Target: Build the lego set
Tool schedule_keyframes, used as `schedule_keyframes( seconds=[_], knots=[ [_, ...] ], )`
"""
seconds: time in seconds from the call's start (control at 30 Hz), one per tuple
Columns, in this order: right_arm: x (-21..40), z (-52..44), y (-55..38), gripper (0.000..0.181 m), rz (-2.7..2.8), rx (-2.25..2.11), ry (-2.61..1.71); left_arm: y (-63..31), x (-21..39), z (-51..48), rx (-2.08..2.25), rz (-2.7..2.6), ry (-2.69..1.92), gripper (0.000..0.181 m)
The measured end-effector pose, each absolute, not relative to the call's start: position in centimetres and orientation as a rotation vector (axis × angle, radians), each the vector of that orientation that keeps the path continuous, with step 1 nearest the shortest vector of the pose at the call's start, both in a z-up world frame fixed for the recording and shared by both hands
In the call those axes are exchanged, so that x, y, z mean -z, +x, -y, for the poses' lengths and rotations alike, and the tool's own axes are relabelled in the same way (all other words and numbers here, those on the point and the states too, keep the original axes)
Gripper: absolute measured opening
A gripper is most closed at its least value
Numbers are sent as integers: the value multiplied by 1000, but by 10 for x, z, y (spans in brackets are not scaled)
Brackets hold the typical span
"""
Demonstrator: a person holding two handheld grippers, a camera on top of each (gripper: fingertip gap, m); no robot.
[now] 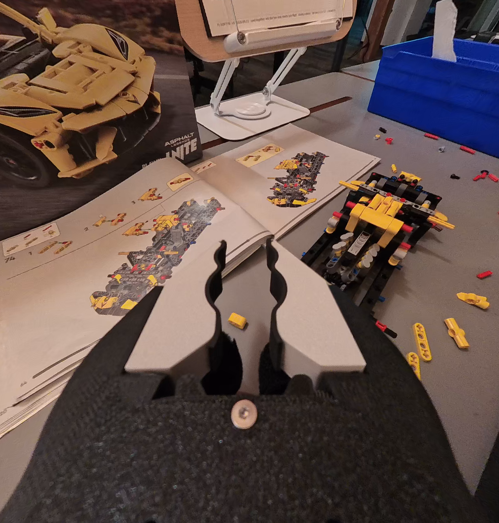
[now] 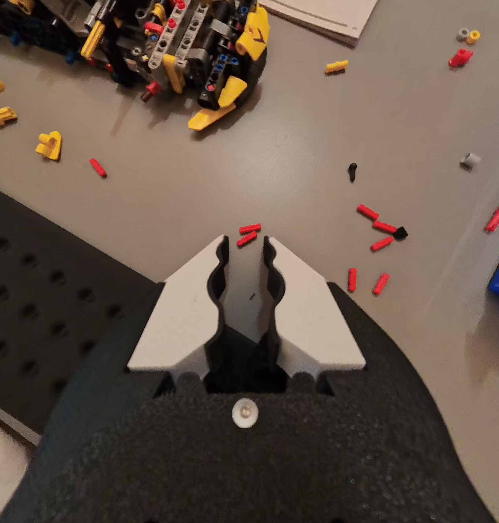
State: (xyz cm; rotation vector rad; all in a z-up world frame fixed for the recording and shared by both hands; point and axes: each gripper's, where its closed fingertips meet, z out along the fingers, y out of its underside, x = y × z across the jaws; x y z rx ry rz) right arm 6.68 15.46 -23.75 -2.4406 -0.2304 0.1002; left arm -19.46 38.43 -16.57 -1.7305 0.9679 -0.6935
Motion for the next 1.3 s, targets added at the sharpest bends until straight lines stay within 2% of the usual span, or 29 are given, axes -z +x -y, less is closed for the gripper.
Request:
schedule_keyframes(
  seconds=[0.1,0.17,0.2,0.33,0.43,0.63,0.77,0.9,1.0,1.17,1.23,1.3],
  knots=[
    [240,-156,69,21,185,-116,-2462,-197,166,-387,694,-948,-1739,28],
    [242,-157,65,14,207,-119,-2481,-197,162,-388,703,-932,-1732,28],
    [243,-157,64,4,214,-103,-2485,-197,161,-388,708,-929,-1729,28],
    [237,-155,53,3,281,-68,-2492,-198,162,-388,700,-931,-1736,29],
    [221,-164,3,3,423,-238,-2405,-198,161,-387,698,-932,-1729,28],
    [242,-183,-46,3,672,-232,-2417,-199,163,-386,687,-939,-1730,29],
    [238,-182,-37,16,641,-227,-2422,-204,164,-387,679,-927,-1737,29],
    [226,-175,12,14,504,-129,-2423,-204,160,-387,719,-899,-1736,28],
    [233,-169,53,19,414,-55,-2478,-202,157,-386,721,-909,-1725,28],
    [239,-178,59,20,480,-65,-2457,-202,162,-386,681,-934,-1730,29],
    [242,-182,60,17,513,-62,-2453,-204,163,-388,667,-927,-1733,29],
    [243,-180,56,4,531,-117,-2461,-206,162,-389,668,-918,-1736,29]
  ],
)
